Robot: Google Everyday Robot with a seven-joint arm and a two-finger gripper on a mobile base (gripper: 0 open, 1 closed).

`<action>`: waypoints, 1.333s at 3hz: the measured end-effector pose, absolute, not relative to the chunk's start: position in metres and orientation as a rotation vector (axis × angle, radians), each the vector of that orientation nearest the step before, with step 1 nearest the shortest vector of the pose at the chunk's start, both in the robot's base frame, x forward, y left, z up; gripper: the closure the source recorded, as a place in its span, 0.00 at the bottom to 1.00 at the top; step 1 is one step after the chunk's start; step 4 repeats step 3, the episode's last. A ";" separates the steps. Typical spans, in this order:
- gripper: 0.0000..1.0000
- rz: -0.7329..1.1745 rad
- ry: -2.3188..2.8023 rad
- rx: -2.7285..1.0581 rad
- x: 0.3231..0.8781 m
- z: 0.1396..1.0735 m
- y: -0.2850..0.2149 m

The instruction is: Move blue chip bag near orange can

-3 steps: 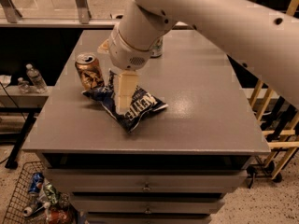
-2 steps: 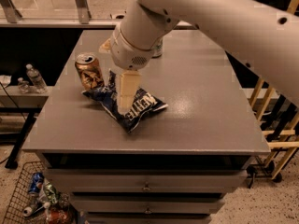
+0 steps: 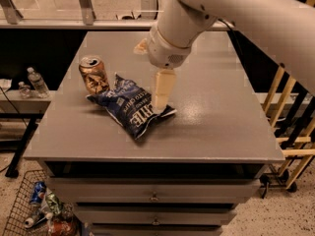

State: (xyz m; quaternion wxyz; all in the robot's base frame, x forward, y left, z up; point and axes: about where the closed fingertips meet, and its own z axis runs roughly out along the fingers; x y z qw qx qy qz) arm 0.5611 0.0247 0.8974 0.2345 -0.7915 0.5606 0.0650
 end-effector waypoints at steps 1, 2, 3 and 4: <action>0.00 0.151 1.644 -2.149 0.579 0.887 -0.018; 0.00 0.121 1.744 -2.087 0.585 0.885 -0.062; 0.00 0.117 1.756 -2.078 0.586 0.884 -0.068; 0.00 0.117 1.756 -2.078 0.586 0.884 -0.068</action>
Offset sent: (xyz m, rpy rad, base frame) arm 0.0315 -0.1530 -0.0131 -0.0708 0.0383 -0.2862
